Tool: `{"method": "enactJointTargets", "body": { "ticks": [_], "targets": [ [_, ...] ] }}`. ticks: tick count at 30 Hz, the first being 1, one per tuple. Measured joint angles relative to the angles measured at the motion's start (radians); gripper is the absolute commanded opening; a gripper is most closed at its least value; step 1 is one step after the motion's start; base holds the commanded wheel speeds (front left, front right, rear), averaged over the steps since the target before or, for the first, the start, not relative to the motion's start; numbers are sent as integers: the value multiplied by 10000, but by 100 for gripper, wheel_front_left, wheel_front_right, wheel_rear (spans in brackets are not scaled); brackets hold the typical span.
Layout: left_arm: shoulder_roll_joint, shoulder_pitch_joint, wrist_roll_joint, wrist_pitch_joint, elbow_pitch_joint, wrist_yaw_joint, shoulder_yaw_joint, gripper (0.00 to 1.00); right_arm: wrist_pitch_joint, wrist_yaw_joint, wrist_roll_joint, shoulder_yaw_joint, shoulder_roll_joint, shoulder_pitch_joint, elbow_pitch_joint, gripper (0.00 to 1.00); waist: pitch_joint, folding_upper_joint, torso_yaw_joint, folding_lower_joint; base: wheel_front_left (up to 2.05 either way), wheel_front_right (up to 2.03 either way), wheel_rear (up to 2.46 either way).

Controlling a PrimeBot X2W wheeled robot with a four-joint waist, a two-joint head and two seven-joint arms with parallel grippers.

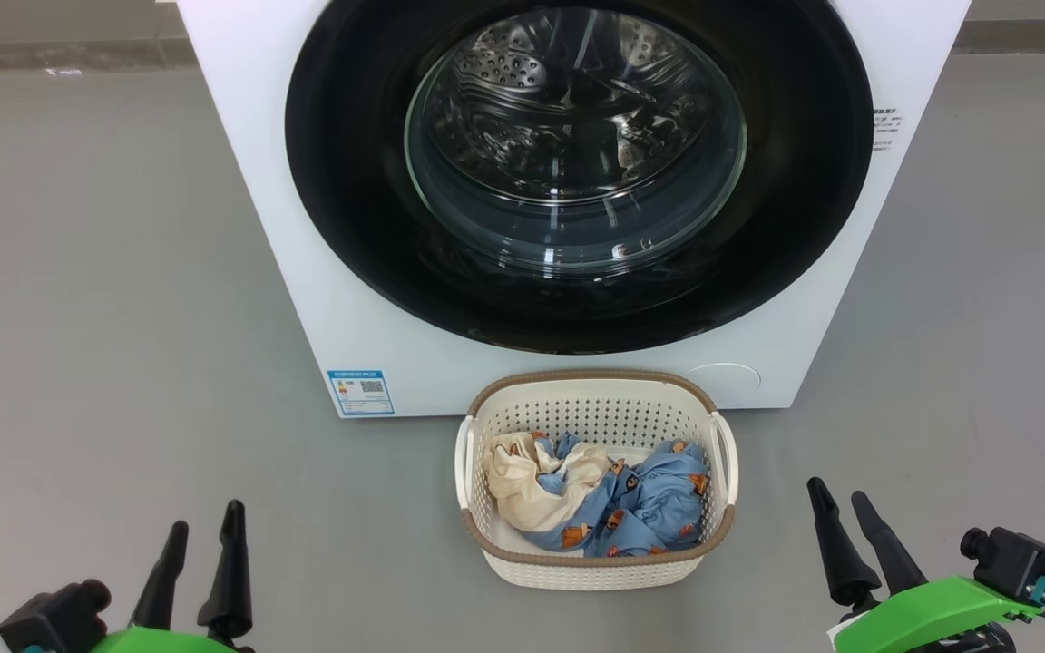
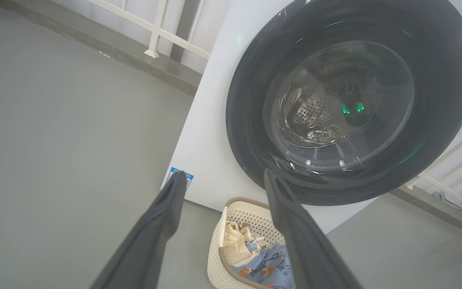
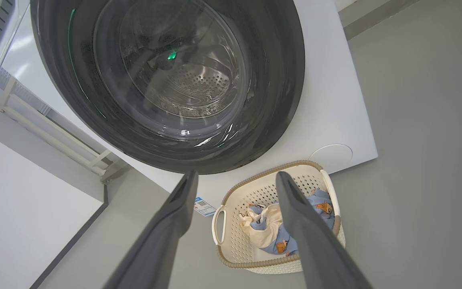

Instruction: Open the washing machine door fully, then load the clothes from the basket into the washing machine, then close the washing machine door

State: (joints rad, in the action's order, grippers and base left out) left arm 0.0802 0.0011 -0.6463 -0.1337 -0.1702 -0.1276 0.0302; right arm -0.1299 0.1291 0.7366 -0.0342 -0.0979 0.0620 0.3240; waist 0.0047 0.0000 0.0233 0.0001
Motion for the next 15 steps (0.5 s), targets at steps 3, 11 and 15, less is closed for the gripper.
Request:
{"method": "enactJointTargets", "body": {
  "ticks": [3,11,15],
  "targets": [
    [8,-2,360,-90,10,0,15,100,-136,0,-267,-38,-4,0,0,100,4,0,-8,0,0,0,0],
    [52,-3,1312,-291,117,-2,109,100,-337,0,-1193,-79,-25,0,4,100,12,0,-20,0,0,0,0],
    [69,-4,1724,-439,167,-2,130,100,-468,0,-1590,-46,-31,0,8,100,11,0,-29,0,0,0,0]
  ]
}}
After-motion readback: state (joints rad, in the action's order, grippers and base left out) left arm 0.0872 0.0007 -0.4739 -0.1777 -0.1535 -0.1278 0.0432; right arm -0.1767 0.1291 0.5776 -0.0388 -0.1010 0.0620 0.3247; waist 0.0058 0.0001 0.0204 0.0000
